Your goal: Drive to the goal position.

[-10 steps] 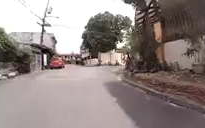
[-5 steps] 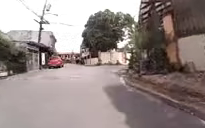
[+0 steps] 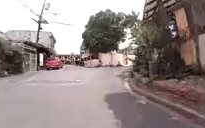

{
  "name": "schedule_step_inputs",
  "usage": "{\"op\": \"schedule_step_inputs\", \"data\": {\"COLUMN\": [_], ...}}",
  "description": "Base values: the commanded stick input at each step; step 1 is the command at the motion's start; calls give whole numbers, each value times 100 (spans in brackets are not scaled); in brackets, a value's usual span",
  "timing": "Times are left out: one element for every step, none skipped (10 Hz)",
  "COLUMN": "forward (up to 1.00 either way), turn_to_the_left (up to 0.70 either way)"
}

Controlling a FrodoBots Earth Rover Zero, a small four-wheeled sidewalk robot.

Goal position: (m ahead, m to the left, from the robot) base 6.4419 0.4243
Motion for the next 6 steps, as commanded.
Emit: {"op": "schedule_step_inputs", "data": {"forward": [100, 100, 100, 100, 100, 100], "turn_to_the_left": [0, 0, 0, 0, 0, 0]}}
